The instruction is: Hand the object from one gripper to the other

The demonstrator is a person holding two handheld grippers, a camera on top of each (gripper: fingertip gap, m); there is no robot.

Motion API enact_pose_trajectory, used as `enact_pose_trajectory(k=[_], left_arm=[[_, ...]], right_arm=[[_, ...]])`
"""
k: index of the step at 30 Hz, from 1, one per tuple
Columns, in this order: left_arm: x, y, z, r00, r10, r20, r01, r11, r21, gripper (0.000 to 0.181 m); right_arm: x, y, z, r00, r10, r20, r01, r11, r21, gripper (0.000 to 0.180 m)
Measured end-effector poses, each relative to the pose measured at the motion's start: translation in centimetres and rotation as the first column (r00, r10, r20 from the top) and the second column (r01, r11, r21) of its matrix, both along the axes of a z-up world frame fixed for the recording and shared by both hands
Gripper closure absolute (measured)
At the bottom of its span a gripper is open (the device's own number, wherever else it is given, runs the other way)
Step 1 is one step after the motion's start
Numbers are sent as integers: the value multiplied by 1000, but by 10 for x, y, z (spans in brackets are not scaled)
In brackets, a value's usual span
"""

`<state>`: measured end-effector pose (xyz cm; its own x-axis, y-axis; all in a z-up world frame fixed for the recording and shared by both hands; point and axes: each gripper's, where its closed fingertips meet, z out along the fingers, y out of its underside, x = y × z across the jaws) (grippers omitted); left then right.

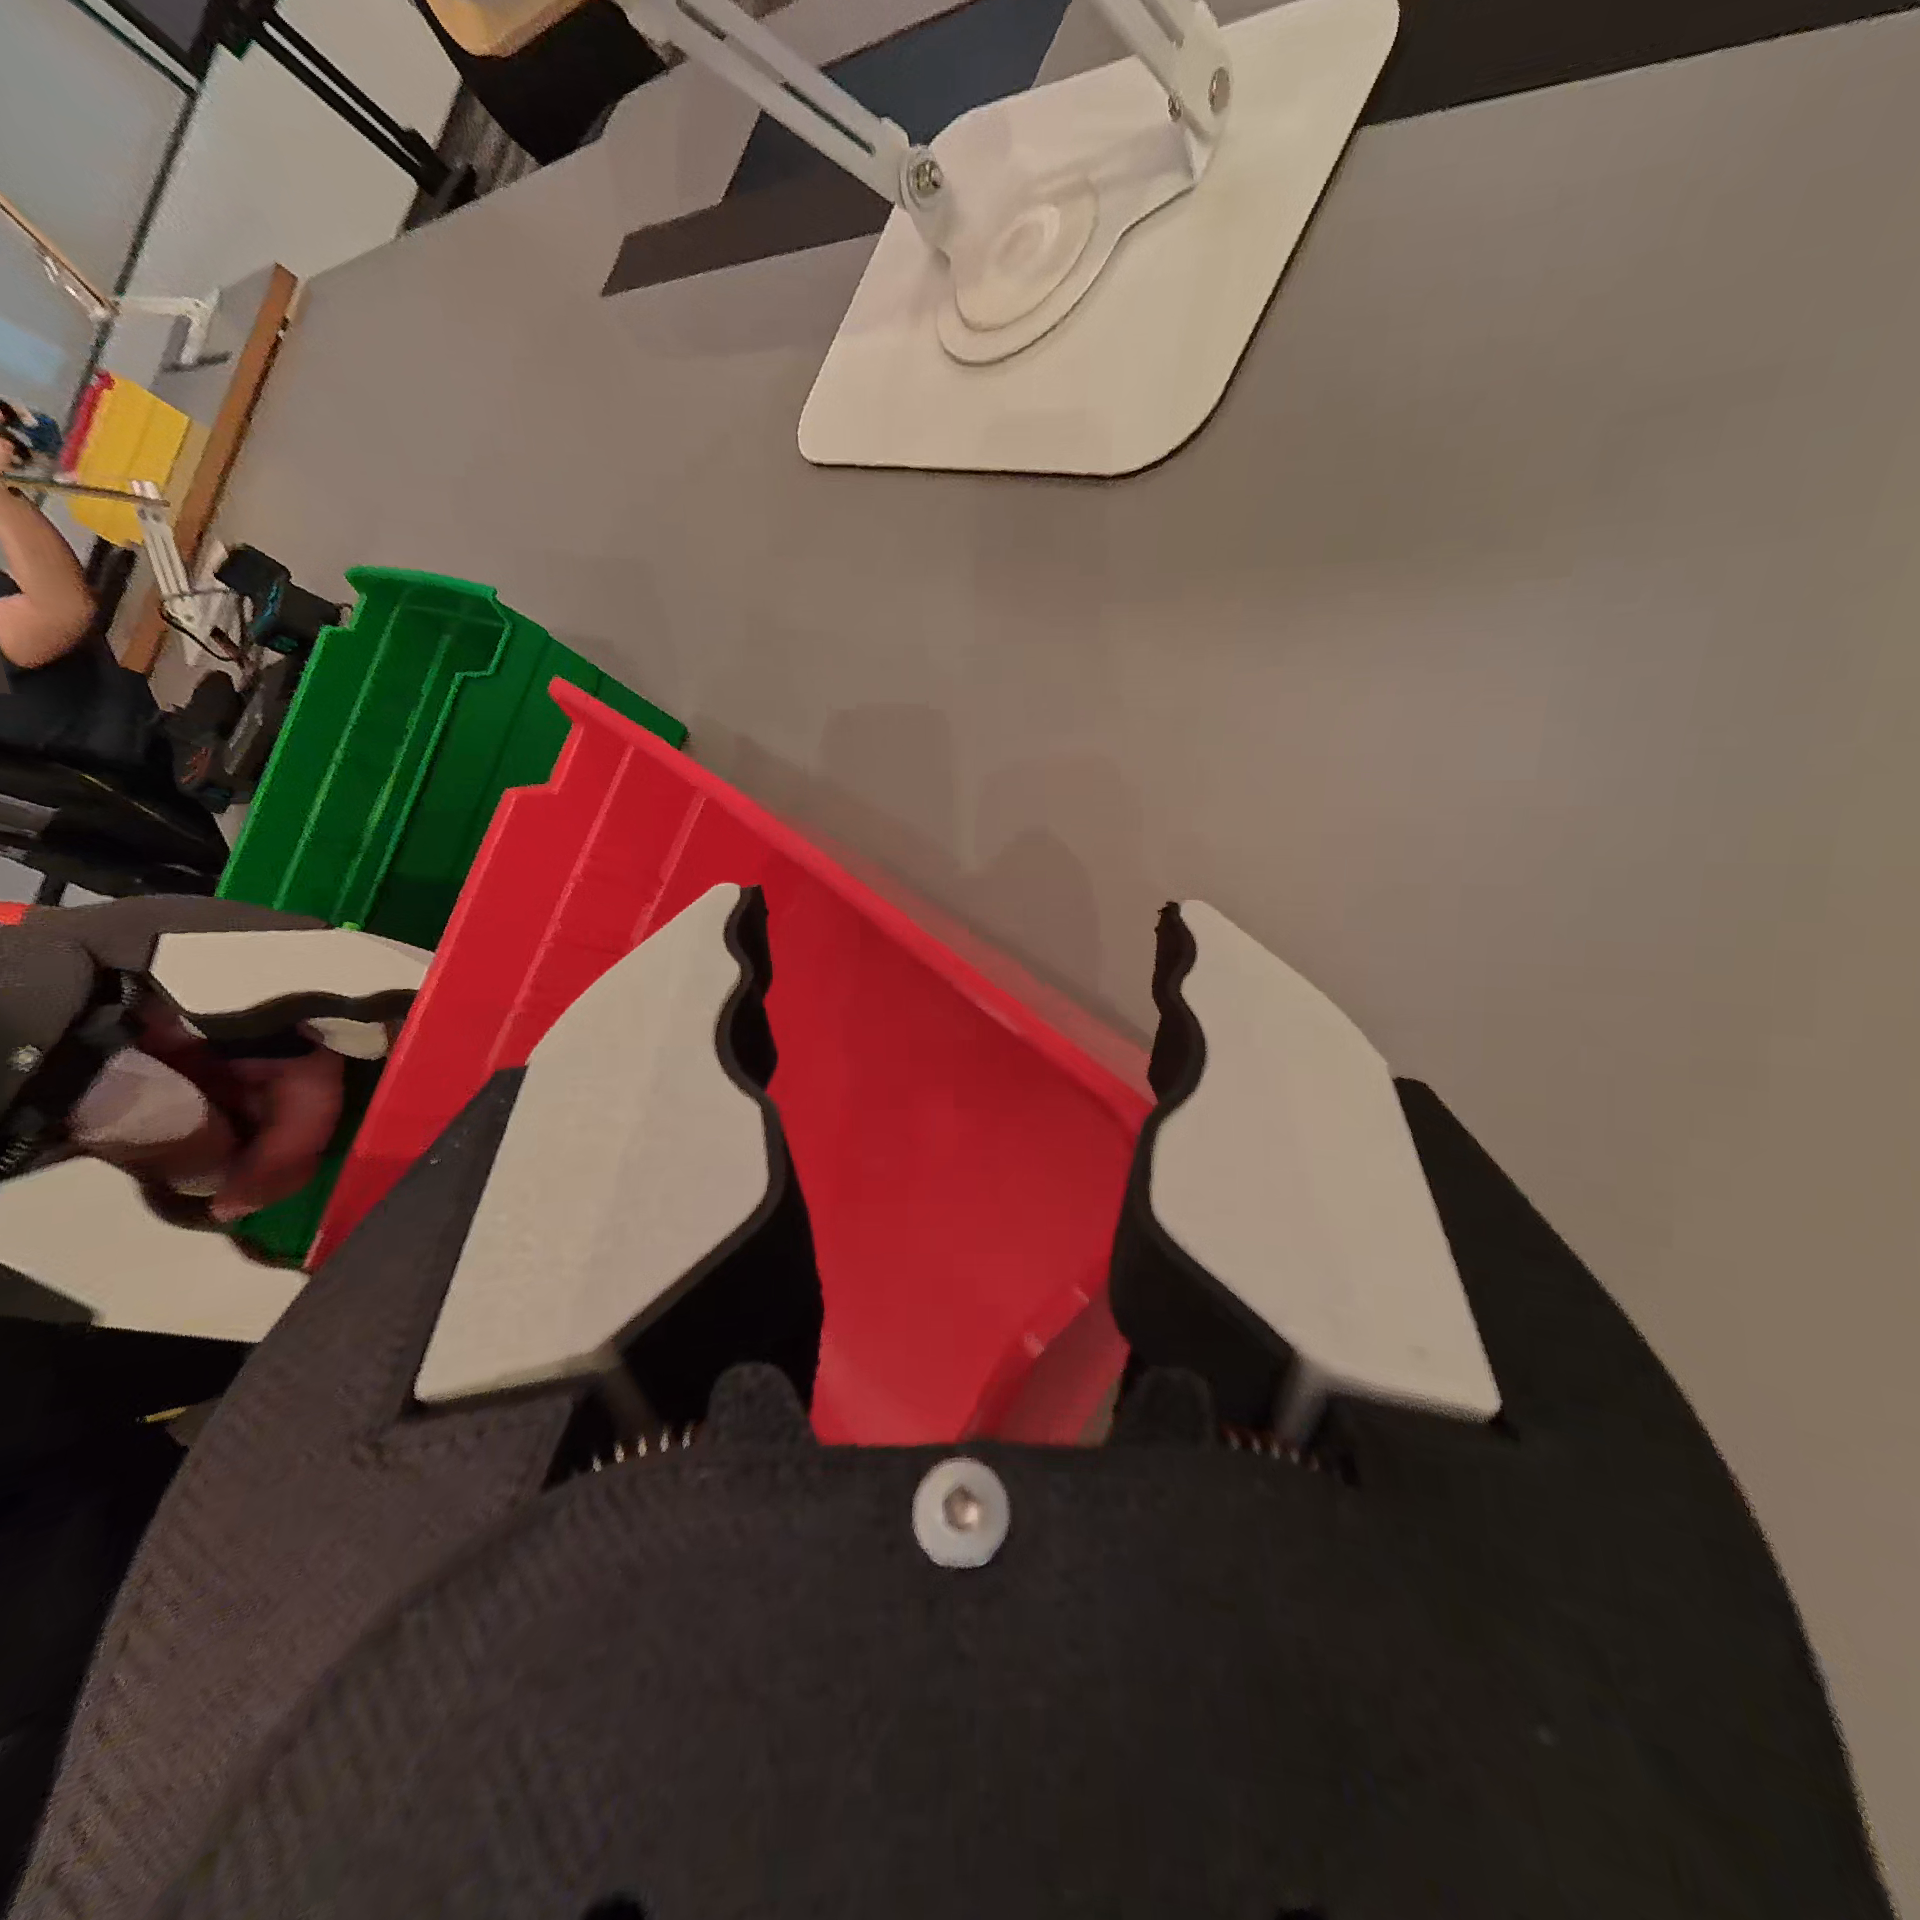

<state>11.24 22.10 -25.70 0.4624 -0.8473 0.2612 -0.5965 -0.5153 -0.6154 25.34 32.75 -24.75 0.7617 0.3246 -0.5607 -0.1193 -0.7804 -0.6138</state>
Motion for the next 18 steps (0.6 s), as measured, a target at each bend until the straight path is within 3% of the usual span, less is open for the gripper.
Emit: enact_pose_trajectory(k=[1,4,9,11,15,18], left_arm=[[1,-2,5,999,0,51,2,999,-40,88],[-2,2,24,977,60,207,-33,990,-134,88],[-14,2,45,968,45,245,-20,995,-103,94],[-24,5,57,968,43,248,-35,999,-37,98],[-78,35,88,979,112,170,-153,954,258,106],[-135,60,109,965,217,145,-254,909,331,106]], right_arm=[[1,-1,-2,1000,5,20,-5,1000,-8,110],[-2,-4,-6,1000,24,13,-24,999,-32,112],[-7,-6,-10,999,43,17,-43,998,-47,112],[-7,-6,-6,998,49,40,-48,998,-36,112],[3,-12,4,987,53,154,-49,998,-32,112],[19,-23,5,949,70,307,-49,996,-75,115]])
